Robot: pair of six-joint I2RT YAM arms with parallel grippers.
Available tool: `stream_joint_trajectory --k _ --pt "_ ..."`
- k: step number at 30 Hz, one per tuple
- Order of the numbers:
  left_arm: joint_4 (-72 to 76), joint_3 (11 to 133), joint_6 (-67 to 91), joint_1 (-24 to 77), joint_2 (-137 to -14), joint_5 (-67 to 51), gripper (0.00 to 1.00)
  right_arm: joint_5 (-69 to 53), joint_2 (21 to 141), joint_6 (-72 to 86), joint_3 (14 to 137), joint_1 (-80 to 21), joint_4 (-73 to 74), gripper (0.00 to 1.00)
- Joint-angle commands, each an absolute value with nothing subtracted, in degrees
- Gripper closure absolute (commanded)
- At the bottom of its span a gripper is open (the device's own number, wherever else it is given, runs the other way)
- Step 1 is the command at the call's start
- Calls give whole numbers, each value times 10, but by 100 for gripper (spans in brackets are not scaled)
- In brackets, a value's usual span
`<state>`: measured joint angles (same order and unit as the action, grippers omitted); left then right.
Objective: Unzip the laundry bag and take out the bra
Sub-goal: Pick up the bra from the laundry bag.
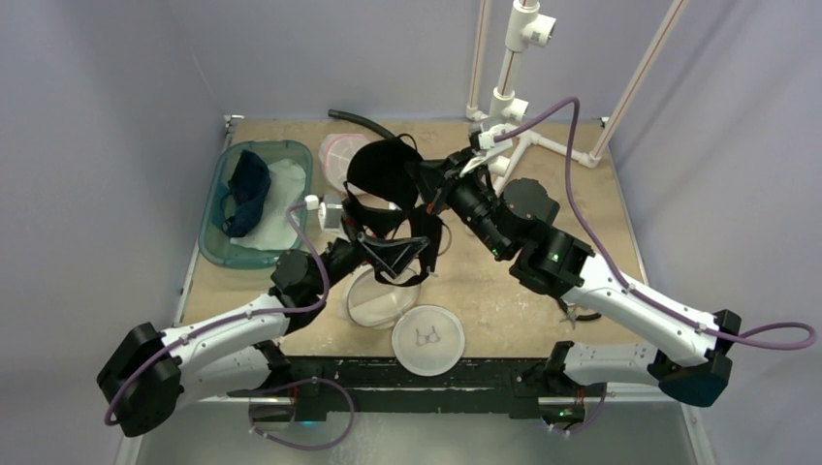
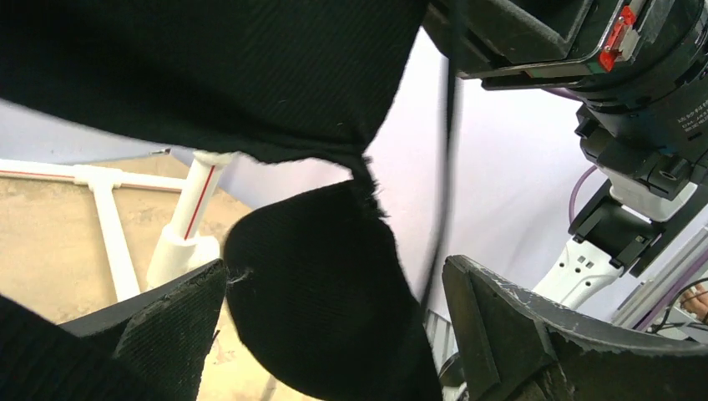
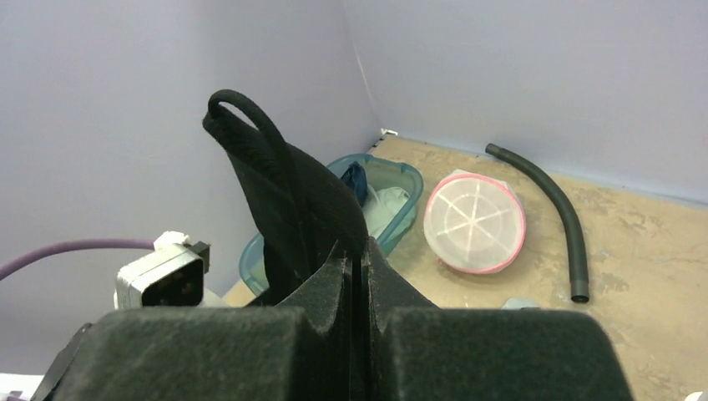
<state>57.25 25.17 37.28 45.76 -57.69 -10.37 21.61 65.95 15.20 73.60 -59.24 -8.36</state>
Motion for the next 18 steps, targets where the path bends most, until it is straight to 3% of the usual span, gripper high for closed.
stream_joint_trajectory --k 1,5,7,13,16,18 --pt "599 296 312 494 -595 -43 1 239 651 157 764 -597 -94 100" --pt "611 297 307 504 -595 -8 3 253 641 161 752 -596 -94 100" --pt "611 302 300 510 -600 -2 9 250 639 166 747 -597 -94 100" --pt "593 332 289 517 -633 6 53 234 634 174 740 -598 -97 100" --pt "596 330 291 519 -632 24 52 227 628 177 736 -599 -95 100" --pt "598 326 288 519 -624 44 40 223 624 180 733 -598 -92 100"
